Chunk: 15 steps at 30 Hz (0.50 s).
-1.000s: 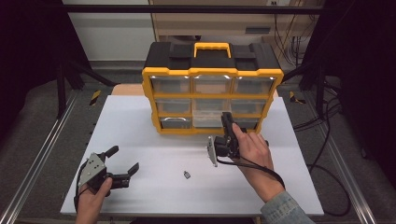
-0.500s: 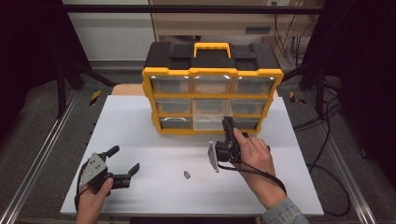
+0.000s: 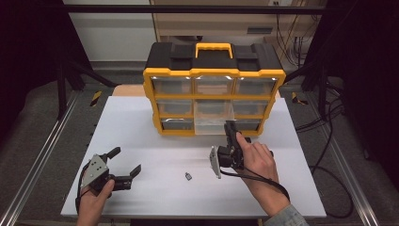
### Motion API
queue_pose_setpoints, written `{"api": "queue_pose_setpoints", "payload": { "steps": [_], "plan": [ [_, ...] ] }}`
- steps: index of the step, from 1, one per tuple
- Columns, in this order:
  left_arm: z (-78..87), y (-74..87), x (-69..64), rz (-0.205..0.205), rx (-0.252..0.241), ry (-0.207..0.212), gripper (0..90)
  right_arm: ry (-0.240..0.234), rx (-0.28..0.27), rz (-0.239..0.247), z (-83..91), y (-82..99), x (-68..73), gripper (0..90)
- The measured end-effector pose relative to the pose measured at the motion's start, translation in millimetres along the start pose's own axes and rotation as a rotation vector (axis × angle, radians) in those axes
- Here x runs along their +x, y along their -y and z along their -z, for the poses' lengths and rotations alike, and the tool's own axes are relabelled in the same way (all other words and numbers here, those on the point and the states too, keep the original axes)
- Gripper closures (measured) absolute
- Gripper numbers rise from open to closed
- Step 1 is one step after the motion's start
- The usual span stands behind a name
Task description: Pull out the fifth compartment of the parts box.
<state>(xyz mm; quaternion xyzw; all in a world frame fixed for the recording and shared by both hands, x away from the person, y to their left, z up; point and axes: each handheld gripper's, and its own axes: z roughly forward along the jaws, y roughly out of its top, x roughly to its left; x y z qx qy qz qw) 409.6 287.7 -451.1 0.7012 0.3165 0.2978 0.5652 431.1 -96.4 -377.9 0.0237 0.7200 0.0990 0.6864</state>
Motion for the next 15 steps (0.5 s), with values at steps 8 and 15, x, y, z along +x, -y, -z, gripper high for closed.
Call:
{"api": "queue_pose_setpoints", "payload": {
  "steps": [8, 15],
  "plan": [
    [0.2, -0.2, 0.0, 0.0, -0.001, 0.0, 0.9, -0.003, -0.001, 0.0, 6.6, -0.7, 0.2, 76.8],
    [0.1, 0.0, -0.1, -0.002, 0.002, 0.0, 0.9, -0.003, -0.003, -0.001, 10.7, -0.7, 1.3, 76.7]
  ]
}}
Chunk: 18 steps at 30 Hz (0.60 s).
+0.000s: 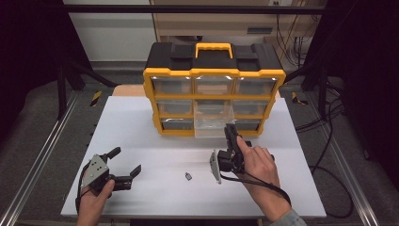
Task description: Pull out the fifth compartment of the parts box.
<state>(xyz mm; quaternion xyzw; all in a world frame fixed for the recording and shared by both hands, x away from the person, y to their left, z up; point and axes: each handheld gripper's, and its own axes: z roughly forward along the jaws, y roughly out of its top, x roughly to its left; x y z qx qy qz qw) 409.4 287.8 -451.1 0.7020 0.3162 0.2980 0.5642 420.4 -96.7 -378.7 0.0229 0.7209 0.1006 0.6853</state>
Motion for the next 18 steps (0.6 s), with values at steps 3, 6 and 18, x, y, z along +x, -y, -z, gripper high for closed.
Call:
{"api": "queue_pose_setpoints", "payload": {
  "steps": [3, 6, 18],
  "plan": [
    [-0.1, 0.0, 0.1, 0.002, -0.001, 0.001, 0.9, -0.004, 0.001, -0.007, 1.8, -0.9, -0.2, 76.3],
    [-0.4, -0.1, -0.4, -0.002, 0.002, 0.005, 0.9, -0.004, 0.005, -0.009, 4.1, -2.1, 0.6, 76.0],
    [-0.7, -0.1, -1.0, -0.004, 0.003, 0.005, 1.0, -0.006, -0.01, -0.005, 11.3, -4.8, 1.1, 75.2]
  ]
}}
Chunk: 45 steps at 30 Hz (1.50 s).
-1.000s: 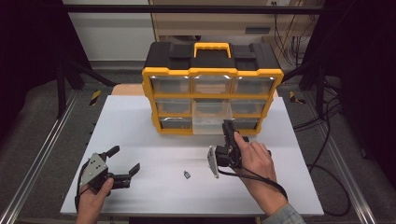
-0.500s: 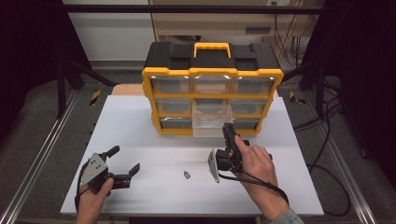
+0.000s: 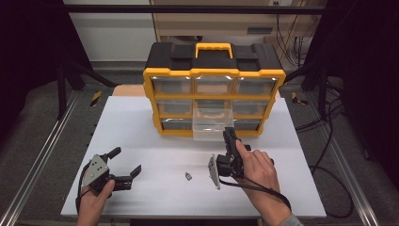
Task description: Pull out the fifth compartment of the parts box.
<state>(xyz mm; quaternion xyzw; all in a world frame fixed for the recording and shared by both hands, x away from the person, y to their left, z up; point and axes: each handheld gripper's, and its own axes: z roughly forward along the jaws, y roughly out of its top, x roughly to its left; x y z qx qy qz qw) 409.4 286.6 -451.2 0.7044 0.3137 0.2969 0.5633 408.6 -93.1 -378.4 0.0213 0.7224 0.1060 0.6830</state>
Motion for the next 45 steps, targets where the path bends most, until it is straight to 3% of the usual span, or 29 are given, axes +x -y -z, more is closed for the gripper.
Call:
{"api": "queue_pose_setpoints", "payload": {
  "steps": [16, 26, 31, 35, 39, 45],
  "plan": [
    [-0.1, 0.3, 0.0, -0.001, 0.003, 0.0, 1.0, -0.011, 0.0, -0.002, 2.0, 4.1, 6.1, 74.5],
    [-1.9, 0.8, 1.3, 0.002, 0.007, -0.014, 0.9, -0.003, -0.008, -0.048, 2.6, 8.7, 10.3, 71.0],
    [1.0, 0.5, 3.6, 0.011, -0.007, -0.018, 0.9, 0.001, 0.016, -0.195, 3.8, 14.2, 10.6, 57.2],
    [1.9, -1.1, 3.5, 0.011, -0.016, -0.009, 0.9, -0.013, 0.051, -0.25, 6.4, 26.0, 15.2, 51.6],
    [0.1, -1.7, 3.7, 0.01, -0.015, -0.009, 0.9, -0.067, 0.094, -0.36, 4.5, 44.3, 19.8, 48.5],
    [-1.2, -2.3, 3.2, 0.011, -0.015, -0.005, 0.9, -0.214, 0.143, -0.557, -6.3, 62.5, 32.6, 45.0]
  ]
}}
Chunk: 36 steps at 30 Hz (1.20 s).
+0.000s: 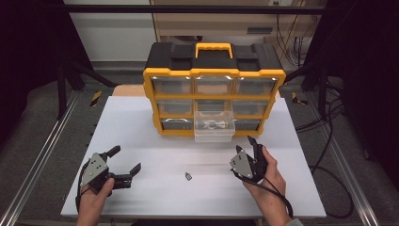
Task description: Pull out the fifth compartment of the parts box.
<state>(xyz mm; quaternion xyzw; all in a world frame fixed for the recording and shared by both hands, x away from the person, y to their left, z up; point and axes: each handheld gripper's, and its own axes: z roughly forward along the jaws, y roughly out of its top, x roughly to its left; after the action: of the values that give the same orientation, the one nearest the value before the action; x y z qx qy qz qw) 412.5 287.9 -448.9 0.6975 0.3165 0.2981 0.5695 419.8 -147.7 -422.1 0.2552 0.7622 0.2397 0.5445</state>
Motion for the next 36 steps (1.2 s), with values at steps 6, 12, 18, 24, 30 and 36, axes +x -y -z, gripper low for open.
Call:
{"api": "queue_pose_setpoints", "payload": {
  "steps": [6, 12, 18, 24, 30, 36],
  "plan": [
    [4.6, 0.3, 1.3, 0.01, -0.007, -0.004, 0.8, -0.172, -0.016, -0.161, -4.0, 1.4, -1.2, 38.5],
    [3.5, 2.0, 2.4, 0.021, -0.004, -0.004, 0.8, -0.348, 0.006, -0.234, -10.1, -1.0, 10.5, 29.0],
    [3.9, 1.5, 2.0, 0.017, -0.005, 0.003, 0.9, -0.498, 0.016, -0.288, -11.1, -14.5, 26.8, 21.4],
    [4.4, 1.7, 3.3, 0.024, -0.009, -0.002, 0.9, -0.59, 0.057, -0.309, -14.1, -27.9, 39.6, 14.2],
    [4.0, 0.4, 3.6, 0.026, -0.02, 0.004, 0.8, -0.634, 0.069, -0.317, -18.2, -38.6, 47.9, 10.2],
    [5.9, -0.6, 5.0, 0.03, -0.029, -0.002, 0.6, -0.701, 0.097, -0.321, -23.5, -49.3, 63.0, 10.7]
  ]
}}
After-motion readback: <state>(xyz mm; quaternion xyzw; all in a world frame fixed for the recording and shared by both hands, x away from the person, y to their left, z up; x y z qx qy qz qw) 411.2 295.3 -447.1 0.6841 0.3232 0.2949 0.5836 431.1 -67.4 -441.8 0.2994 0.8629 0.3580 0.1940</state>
